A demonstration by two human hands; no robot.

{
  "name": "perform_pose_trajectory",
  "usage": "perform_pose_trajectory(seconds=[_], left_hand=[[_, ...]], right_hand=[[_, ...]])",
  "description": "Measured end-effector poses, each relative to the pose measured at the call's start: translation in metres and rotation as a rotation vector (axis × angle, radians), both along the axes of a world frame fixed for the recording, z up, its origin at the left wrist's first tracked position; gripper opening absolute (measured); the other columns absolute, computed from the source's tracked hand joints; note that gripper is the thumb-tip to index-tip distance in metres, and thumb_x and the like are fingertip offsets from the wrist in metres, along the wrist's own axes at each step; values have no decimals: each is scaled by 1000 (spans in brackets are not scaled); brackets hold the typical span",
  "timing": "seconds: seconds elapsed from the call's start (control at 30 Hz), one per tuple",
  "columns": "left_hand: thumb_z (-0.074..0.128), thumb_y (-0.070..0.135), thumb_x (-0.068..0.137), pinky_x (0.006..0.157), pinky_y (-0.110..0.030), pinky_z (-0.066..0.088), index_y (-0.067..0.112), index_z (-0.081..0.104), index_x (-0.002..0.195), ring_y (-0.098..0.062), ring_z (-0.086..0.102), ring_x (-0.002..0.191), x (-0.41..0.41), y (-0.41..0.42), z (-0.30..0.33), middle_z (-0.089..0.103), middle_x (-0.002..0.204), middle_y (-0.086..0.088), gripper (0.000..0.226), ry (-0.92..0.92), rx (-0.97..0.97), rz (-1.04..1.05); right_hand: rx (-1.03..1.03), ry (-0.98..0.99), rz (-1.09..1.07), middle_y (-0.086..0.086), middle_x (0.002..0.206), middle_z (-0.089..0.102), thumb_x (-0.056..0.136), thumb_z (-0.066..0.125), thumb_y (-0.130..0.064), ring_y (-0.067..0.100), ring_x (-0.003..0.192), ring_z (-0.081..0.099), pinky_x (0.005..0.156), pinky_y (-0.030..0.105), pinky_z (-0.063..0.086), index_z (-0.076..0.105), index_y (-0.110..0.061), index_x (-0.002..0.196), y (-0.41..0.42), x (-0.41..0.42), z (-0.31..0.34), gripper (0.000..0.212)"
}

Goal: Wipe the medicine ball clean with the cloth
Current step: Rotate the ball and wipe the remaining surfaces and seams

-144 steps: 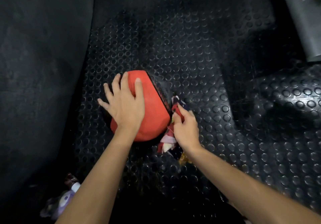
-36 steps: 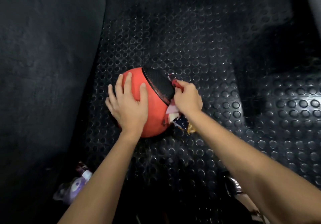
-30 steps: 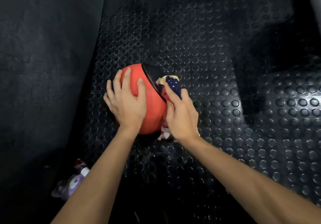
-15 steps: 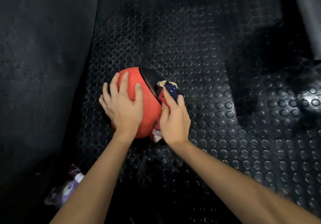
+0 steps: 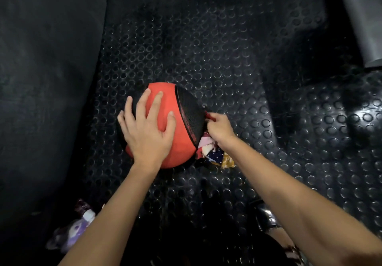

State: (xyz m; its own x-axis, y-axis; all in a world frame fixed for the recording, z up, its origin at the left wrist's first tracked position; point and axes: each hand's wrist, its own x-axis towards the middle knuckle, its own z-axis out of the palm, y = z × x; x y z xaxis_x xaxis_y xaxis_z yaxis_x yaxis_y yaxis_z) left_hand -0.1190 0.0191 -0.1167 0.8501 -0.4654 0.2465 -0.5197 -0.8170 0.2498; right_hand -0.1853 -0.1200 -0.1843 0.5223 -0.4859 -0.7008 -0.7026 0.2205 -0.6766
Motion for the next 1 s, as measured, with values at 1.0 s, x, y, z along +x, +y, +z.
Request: perform_pose_trajectory(seconds=[1.0], left_hand=[[38, 48, 89, 111, -51, 24, 24, 51, 136, -31, 31, 138, 11, 29, 2, 44, 145, 0, 55, 133, -91, 56]], right_hand=[[127, -58, 27, 0, 77, 64, 92, 52, -5, 12, 64, 58, 65, 24, 49, 69, -11, 105, -10, 27, 15, 23]])
